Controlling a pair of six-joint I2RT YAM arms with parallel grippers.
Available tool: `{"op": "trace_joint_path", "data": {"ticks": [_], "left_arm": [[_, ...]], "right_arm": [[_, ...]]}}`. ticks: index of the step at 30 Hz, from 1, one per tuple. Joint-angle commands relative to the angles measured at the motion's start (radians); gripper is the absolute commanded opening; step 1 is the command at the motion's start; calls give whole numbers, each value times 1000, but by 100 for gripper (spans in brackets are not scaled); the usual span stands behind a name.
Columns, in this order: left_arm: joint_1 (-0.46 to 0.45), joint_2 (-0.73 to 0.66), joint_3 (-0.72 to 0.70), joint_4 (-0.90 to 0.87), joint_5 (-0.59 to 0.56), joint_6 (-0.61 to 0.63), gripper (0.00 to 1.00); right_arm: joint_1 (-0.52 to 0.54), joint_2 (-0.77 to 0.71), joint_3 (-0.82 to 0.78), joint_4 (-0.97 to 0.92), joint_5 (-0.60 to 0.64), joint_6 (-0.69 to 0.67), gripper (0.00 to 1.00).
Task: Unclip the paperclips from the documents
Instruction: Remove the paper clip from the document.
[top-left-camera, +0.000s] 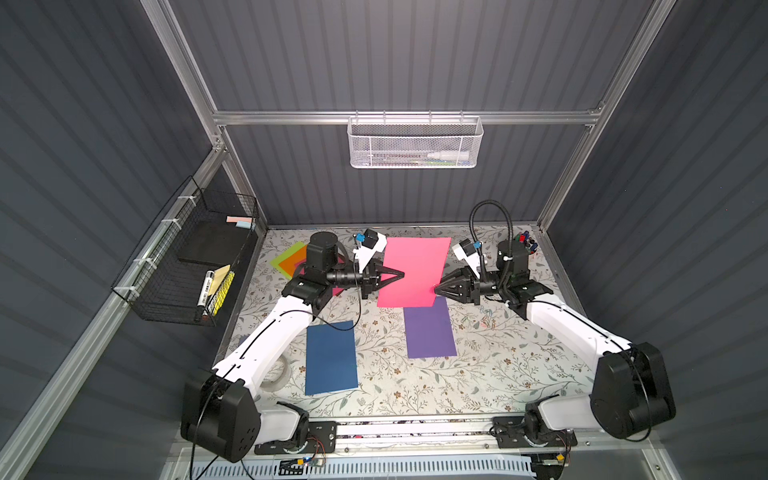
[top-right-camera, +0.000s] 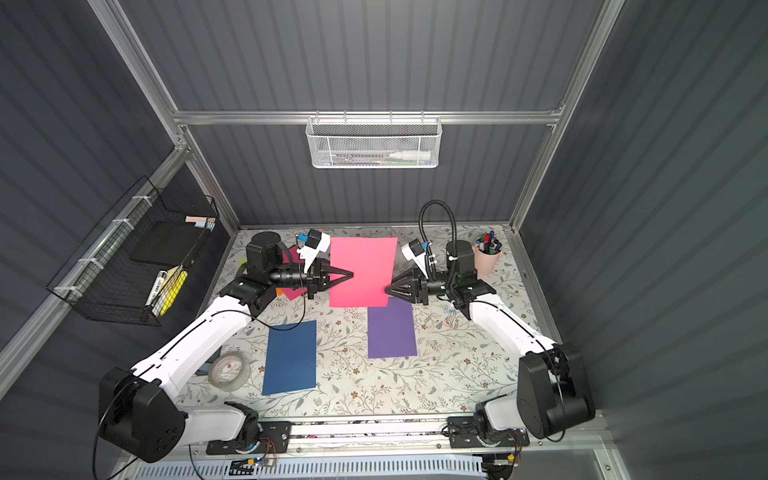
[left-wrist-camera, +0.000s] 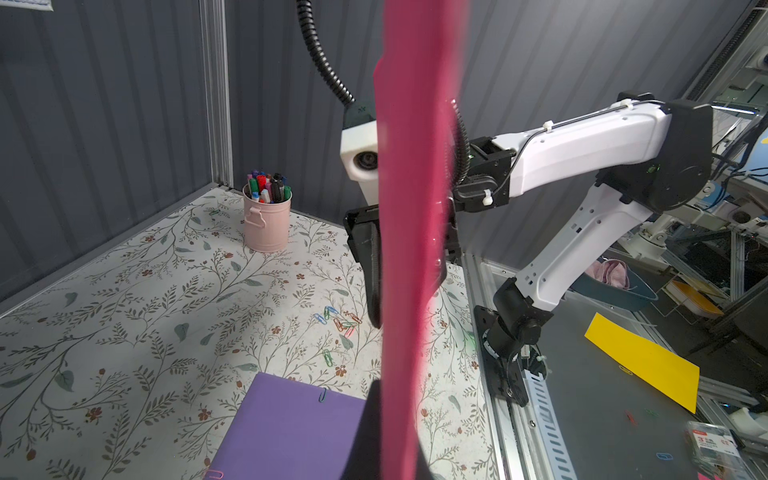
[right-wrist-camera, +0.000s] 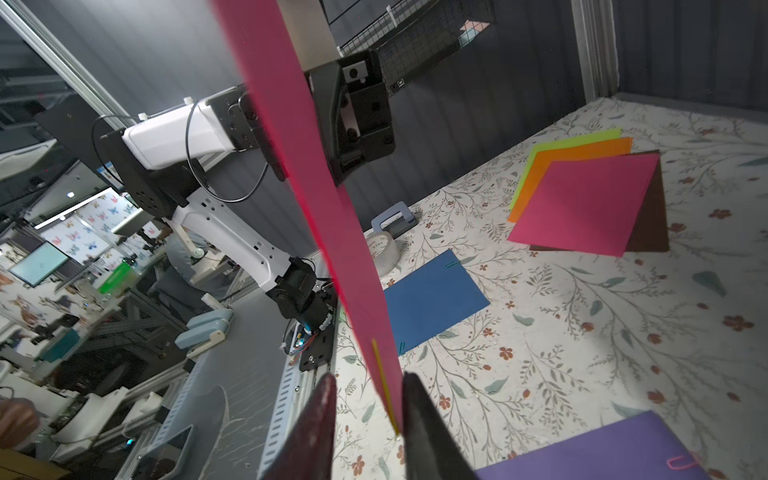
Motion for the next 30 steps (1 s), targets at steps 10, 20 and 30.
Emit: {"op": "trace_joint_path", "data": {"ticks": [10, 20, 30], "left_arm": [[11, -23, 10, -32, 1, 3, 0], [28, -28, 27, -44, -13, 7, 0], [40, -33, 35, -60, -19, 12, 0]], "right_arm": [[4, -33, -7, -27, -14, -41, 12], [3, -30, 0, -109, 1, -101, 8], [-18, -29, 6, -201, 37, -164, 8]]}}
